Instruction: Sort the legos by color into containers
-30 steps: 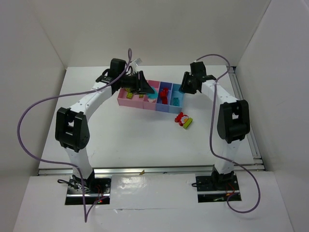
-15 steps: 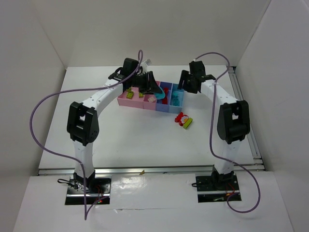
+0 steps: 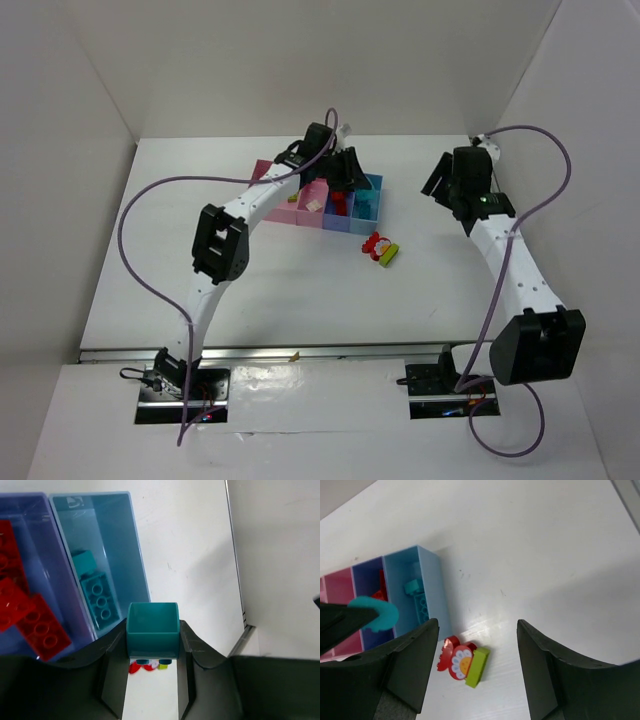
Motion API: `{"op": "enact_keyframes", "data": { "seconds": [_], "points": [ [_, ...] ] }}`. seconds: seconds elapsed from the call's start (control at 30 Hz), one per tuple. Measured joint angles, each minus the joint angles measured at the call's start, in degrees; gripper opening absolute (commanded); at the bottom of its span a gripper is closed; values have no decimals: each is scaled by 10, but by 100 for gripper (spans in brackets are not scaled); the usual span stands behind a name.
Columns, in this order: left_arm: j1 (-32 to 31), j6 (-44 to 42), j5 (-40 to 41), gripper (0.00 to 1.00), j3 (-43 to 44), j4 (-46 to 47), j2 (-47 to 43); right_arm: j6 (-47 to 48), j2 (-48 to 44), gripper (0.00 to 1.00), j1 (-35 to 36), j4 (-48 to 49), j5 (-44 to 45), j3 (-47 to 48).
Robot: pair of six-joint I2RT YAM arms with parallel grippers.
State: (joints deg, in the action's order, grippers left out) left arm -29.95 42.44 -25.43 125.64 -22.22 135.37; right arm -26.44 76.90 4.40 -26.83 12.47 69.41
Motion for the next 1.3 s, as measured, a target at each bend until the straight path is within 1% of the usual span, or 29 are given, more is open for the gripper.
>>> {"op": "enact_keyframes", "data": {
  "seconds": [0.03,0.07,0.1,0.17,0.23,0.4,0.47,0.53,0.67,0.73,0.8,0.83,0.87,0.97,1.13,1.2,1.3],
  "points": [
    [-3,3,2,55,15,0,13,-1,-14,72,-3,-8,4,-8],
    [-5,9,3,64,34,0,31,-2,-24,72,-6,-16,6,-16],
    [-6,13,3,77,46,0,44,-3,-32,72,-7,-24,7,-22],
    [-6,17,3,89,62,0,61,-5,-40,74,-7,-34,2,-35],
    [-5,26,3,93,63,-4,66,-6,-44,74,-8,-44,-10,-51],
    [-3,26,-7,93,63,-3,64,-10,-48,75,-3,-50,-70,-111],
    [-2,22,-18,89,56,-3,56,-11,-43,75,9,-52,-92,-130],
    [-1,9,-27,86,29,-5,30,-10,-28,75,35,-53,-110,-135],
    [-1,-21,-35,83,-45,-10,-57,-10,28,76,99,-51,-125,-135],
    [1,-36,-35,82,-94,-13,-129,-11,57,76,122,-52,-128,-135],
    [3,-47,-34,82,-133,-15,-185,-11,81,76,128,-52,-126,-135],
    [5,-51,-33,78,-153,-12,-215,-11,92,76,128,-52,-122,-134],
    [8,-53,-30,77,-171,-10,-238,-11,103,76,127,-52,-118,-132],
    [23,-63,-21,76,-216,-10,-291,-9,131,76,123,-49,-106,-118],
    [45,-66,-8,75,-254,-23,-303,-3,180,75,118,-25,-94,-90],
    [51,-66,-1,75,-267,-36,-303,1,189,75,118,-15,-98,-90],
    [52,-67,3,75,-273,-47,-303,8,193,72,118,-4,-108,-90]
  ]
}}
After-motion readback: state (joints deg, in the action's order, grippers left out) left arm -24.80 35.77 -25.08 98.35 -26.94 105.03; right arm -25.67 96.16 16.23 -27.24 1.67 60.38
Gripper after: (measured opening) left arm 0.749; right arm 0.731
